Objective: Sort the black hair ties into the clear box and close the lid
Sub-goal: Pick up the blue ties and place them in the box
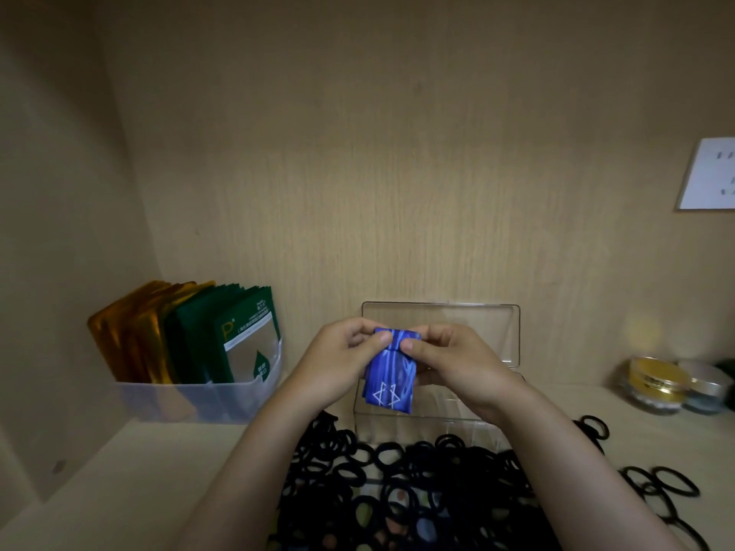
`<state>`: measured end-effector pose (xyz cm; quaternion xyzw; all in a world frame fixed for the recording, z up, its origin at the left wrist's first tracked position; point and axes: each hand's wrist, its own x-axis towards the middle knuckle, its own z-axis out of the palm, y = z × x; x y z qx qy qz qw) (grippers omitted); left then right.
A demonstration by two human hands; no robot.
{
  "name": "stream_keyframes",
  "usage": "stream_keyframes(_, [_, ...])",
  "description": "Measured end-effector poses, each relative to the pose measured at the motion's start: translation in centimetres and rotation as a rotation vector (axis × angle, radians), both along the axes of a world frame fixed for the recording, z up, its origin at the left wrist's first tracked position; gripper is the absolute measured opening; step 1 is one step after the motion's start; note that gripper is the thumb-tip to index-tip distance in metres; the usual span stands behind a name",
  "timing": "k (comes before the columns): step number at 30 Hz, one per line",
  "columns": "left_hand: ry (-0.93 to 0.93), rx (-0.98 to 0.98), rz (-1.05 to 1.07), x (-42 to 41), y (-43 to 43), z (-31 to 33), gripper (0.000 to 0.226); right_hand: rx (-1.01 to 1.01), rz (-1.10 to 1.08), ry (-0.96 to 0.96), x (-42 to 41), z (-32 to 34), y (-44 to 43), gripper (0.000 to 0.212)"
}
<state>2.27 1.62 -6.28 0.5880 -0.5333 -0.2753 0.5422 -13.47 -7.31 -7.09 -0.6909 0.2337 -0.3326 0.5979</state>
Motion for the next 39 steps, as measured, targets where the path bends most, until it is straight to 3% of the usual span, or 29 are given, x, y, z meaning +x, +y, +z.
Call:
stream_keyframes(8, [0.05,0.04,-0.103,0.3,0.3,0.1,0.008,-0.093,-0.013,0.019,0.3,0.3,0.4,0.012])
stream_keyframes(16, [0.489,0.024,-0.23,0.4,0.3,0.1,0.023,0.077,0.104,-0.123,-0.1,0.6,0.3,0.02])
stream_keyframes(21, [0.473,0.049,-0.215,0.5,0.3,0.4,0.025,0.118,0.091,-0.109,-0.4,1.0,0.5,0.019])
stream_keyframes(26, [0.226,0.01,-0.075,0.0,0.2,0.5,0.016,0.014,0.008,-0.082,-0.1,0.9,0.7,0.009])
stream_keyframes(31, [0.184,-0.012,-0.004,0.0,0.0,0.1,0.027,0.011,-0.071,-0.109,0.4,0.6,0.7,0.03])
stream_keyframes(39, [0.346,0.105,-0.088,0.0,0.2,-0.1,0.027,0.079,-0.069,-0.124,0.4,0.1,0.5,0.029])
